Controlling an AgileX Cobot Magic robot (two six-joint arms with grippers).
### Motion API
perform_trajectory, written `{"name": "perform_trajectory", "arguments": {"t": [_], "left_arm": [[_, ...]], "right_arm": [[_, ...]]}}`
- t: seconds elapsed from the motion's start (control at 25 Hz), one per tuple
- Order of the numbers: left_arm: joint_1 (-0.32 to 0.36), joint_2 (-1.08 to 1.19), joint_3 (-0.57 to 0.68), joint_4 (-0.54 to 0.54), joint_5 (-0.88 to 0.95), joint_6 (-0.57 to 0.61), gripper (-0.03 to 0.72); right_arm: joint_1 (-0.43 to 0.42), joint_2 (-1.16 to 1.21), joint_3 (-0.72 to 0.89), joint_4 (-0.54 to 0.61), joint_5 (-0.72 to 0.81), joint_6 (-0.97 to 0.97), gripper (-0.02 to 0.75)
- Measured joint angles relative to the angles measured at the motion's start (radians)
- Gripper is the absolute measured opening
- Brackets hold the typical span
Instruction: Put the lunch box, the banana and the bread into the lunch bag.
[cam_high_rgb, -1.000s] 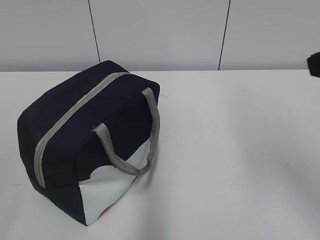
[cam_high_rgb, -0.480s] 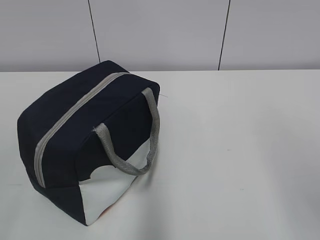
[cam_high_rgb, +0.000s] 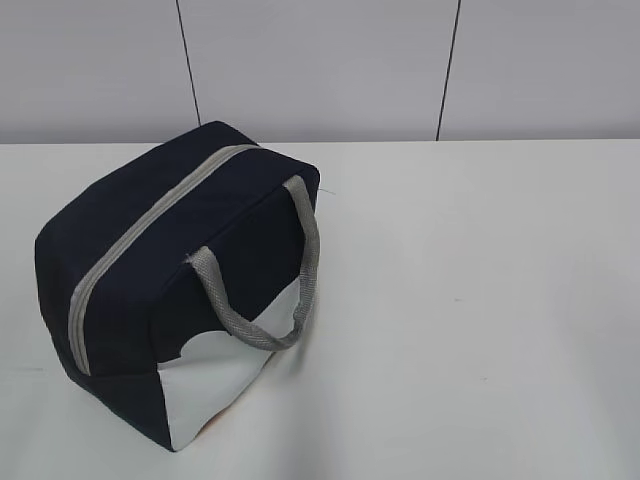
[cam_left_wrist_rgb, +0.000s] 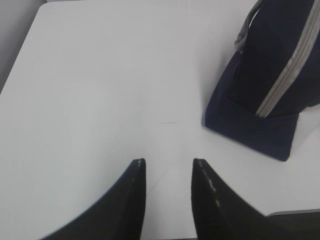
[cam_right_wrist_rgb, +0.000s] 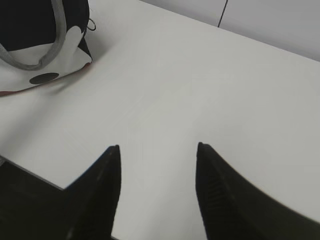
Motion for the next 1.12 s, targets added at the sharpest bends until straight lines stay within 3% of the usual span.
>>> {"name": "perform_trajectory", "arguments": {"t": [0.32,0.6,1.12], "left_arm": [[0.0,0.0,0.0,0.0,0.0,0.0,0.237],[0.0,0.0,0.0,0.0,0.0,0.0,0.237],[0.0,0.0,0.0,0.0,0.0,0.0,0.237]], "right_arm": [[0.0,-0.176,0.038,0.0,0.114,0.023,0.379],[0.0,-0.183,0.107,-0.002,0.173,0.023,0.379],[0.0,-0.183,0.182,-0.003,0.087,0.026,0.379]]}}
